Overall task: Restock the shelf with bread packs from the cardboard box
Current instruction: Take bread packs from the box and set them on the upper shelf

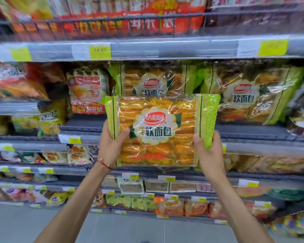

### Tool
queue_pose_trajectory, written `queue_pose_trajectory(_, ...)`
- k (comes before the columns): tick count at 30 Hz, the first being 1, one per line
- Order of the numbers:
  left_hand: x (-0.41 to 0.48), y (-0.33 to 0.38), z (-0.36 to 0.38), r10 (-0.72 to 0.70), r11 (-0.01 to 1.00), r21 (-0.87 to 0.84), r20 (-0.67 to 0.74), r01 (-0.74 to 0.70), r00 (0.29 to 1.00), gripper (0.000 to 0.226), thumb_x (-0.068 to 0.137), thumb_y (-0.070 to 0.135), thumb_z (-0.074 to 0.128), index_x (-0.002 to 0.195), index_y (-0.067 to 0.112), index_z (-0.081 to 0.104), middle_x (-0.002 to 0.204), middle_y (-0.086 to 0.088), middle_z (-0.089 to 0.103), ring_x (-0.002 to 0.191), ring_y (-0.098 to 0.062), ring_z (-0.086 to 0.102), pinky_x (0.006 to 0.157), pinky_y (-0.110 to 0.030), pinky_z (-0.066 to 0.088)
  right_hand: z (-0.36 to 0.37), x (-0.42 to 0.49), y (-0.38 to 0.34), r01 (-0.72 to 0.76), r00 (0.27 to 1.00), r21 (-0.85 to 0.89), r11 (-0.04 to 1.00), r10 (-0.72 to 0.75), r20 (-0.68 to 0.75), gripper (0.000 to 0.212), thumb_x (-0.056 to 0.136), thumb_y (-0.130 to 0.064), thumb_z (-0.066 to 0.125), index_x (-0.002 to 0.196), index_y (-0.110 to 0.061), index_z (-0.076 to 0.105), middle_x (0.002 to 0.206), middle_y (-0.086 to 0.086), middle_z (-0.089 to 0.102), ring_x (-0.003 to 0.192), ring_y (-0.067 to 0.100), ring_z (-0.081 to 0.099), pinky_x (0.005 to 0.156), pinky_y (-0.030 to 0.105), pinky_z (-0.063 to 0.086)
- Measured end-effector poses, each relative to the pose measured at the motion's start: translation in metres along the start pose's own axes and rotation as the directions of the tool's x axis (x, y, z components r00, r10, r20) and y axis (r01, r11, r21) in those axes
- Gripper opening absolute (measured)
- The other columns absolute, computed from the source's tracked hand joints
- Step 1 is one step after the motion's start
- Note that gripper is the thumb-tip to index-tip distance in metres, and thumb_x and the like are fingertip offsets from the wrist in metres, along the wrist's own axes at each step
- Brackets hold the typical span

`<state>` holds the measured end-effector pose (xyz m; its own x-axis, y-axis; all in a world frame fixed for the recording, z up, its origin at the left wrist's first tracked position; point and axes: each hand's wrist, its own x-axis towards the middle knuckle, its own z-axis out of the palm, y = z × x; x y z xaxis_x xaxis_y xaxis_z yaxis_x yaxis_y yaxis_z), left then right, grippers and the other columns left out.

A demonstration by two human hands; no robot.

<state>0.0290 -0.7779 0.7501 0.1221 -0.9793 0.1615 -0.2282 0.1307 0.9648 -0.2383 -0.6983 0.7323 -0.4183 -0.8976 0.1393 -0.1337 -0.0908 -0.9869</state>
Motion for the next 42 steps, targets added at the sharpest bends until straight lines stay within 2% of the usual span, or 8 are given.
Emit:
queue_pose_trajectory(5,0.057,0.016,0.003,0.082,0.997,-0.004,-0.036,-0.082,0.996,0.068,0.086,0.032,0.071,0.144,0.018,0.039,0.134,0.0,0.056,0.124,-0.018,0.054,0.108,-0.043,0.042,0.028,0.042,-0.021,0.06,0.998,-0.032,0.998,-0.06,0.003,0.026,0.104,-0.042,0.055,0.126,-0.043,0.039,0.117,-0.04,0.047,0.104,-0.027,0.049,0.085,-0.004,0.035)
queue_pose_trajectory(9,0.099,0.018,0.004,0.047,0.999,-0.001,-0.021,-0.047,0.999,0.078,0.078,0.05,0.071,0.137,0.009,0.042,0.138,-0.001,0.05,0.126,-0.017,0.047,0.107,-0.038,0.039,0.045,0.075,-0.023,0.095,0.995,-0.039,0.995,-0.097,-0.039,0.078,0.101,-0.054,0.054,0.162,-0.021,0.019,0.159,-0.018,0.027,0.139,-0.007,0.02,0.115,0.02,0.018)
queue_pose_trajectory(13,0.133,0.021,0.003,0.025,0.999,-0.022,-0.068,-0.026,0.997,0.079,0.06,0.062,0.07,0.102,-0.003,0.056,0.085,-0.005,0.052,0.073,-0.018,0.048,0.058,-0.028,0.044,0.061,0.097,-0.027,0.101,0.989,-0.068,0.993,-0.108,-0.103,0.028,0.104,-0.032,0.058,0.126,-0.035,0.041,0.118,-0.035,0.044,0.097,-0.039,0.04,0.083,-0.01,0.026)
queue_pose_trajectory(16,0.143,0.025,0.013,0.1,0.989,-0.102,-0.051,-0.105,0.994,0.049,0.084,0.019,0.07,0.129,0.03,0.053,0.114,-0.002,0.065,0.102,-0.035,0.062,0.087,-0.043,0.051,0.07,0.111,-0.027,0.088,0.989,-0.052,0.995,-0.094,-0.113,0.038,0.104,-0.032,0.059,0.136,-0.024,0.04,0.109,-0.035,0.043,0.107,-0.011,0.052,0.08,-0.001,0.033)
queue_pose_trajectory(18,0.142,0.022,0.019,0.085,0.986,-0.138,-0.055,-0.092,0.995,0.06,0.088,-0.001,0.061,0.117,0.05,0.048,0.119,-0.001,0.062,0.114,-0.041,0.055,0.097,-0.055,0.043,0.073,0.115,-0.024,0.067,0.993,-0.039,0.997,-0.071,-0.1,0.054,0.103,-0.033,0.059,0.148,-0.022,0.032,0.112,-0.037,0.041,0.121,0.0,0.045,0.083,-0.004,0.03)
queue_pose_trajectory(24,0.138,-0.002,0.017,0.047,0.996,-0.072,-0.002,-0.047,0.999,0.075,0.08,0.039,0.074,0.143,0.029,0.034,0.146,0.01,0.042,0.134,-0.013,0.041,0.116,-0.042,0.029,0.063,0.112,-0.015,0.011,1.0,-0.088,0.996,-0.013,-0.022,0.07,0.102,-0.027,0.063,0.158,-0.011,0.025,0.107,-0.039,0.033,0.104,-0.017,0.038,0.074,-0.01,0.028)
queue_pose_trajectory(35,0.073,-0.01,0.021,-0.031,0.982,-0.184,-0.325,-0.031,0.945,0.065,0.087,0.015,0.071,0.143,0.012,0.04,0.142,-0.003,0.047,0.131,-0.016,0.046,0.11,-0.038,0.041,0.042,0.058,0.005,0.064,0.966,-0.067,0.996,-0.079,-0.247,0.034,0.101,-0.021,0.065,0.134,-0.021,0.057,0.133,-0.009,0.06,0.123,-0.003,0.056,0.107,0.019,0.045)
queue_pose_trajectory(42,-0.007,-0.019,0.032,-0.043,0.987,-0.16,-0.119,0.024,0.992,0.045,0.093,0.011,0.062,0.136,0.017,0.049,0.128,0.004,0.056,0.113,-0.014,0.057,0.084,-0.016,0.047,0.032,-0.013,0.017,0.059,0.978,-0.04,0.997,-0.065,-0.196,0.021,0.1,-0.003,0.062,0.108,-0.02,0.07,0.107,-0.004,0.071,0.098,0.001,0.065,0.085,0.016,0.051)
